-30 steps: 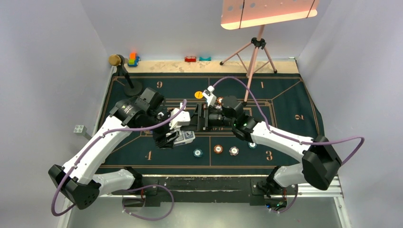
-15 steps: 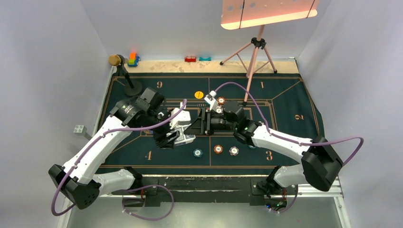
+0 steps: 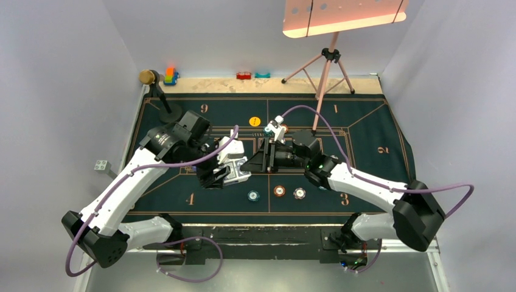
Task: Distribute texas hold em gaming equipment
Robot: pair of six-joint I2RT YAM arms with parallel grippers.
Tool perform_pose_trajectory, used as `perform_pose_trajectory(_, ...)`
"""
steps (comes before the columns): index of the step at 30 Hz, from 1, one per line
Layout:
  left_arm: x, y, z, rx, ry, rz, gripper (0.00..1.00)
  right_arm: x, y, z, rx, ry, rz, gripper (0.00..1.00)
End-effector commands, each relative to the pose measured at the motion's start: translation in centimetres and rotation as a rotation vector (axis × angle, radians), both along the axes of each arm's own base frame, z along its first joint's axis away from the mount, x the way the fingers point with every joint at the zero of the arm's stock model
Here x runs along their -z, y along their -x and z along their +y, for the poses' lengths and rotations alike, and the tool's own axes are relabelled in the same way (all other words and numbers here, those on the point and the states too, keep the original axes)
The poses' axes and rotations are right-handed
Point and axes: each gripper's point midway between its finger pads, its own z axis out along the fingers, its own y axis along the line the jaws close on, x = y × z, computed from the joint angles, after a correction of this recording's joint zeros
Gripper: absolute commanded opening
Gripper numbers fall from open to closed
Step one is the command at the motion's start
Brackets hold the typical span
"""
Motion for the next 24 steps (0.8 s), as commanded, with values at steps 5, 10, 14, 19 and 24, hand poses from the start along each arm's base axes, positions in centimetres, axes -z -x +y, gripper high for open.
perform_pose_trajectory(5, -2.3, -0.7, -1.2, -0.003, 0.081, -0.039, 0.00, -0.3, -0.3, -1.2, 0.014, -0.010, -0.022, 0.48)
perform_pose_trajectory(10, -2.3, -0.6, -1.1, -0.004, 0.081, -0.040, 0.00, -0.3, -0.5, -2.1, 0.036, -0.004, -0.026, 0.45)
perform_pose_trajectory(14, -2.2, -0.6, -1.2, -0.003, 0.081, -0.038, 0.00, -0.6, -0.8, -2.9, 0.055, -0.005, -0.036, 0.44)
perform_pose_trajectory(19, -2.2, -0.6, -1.2, -0.002, 0.081, -0.037, 0.00, -1.4, -1.1, -3.4, 0.068, -0.014, -0.047, 0.42)
perform_pose_trajectory(24, -2.2, -0.6, -1.1, -0.003, 0.079, -0.038, 0.00, -1.9, -1.2, -3.7, 0.072, -0.021, -0.055, 0.37)
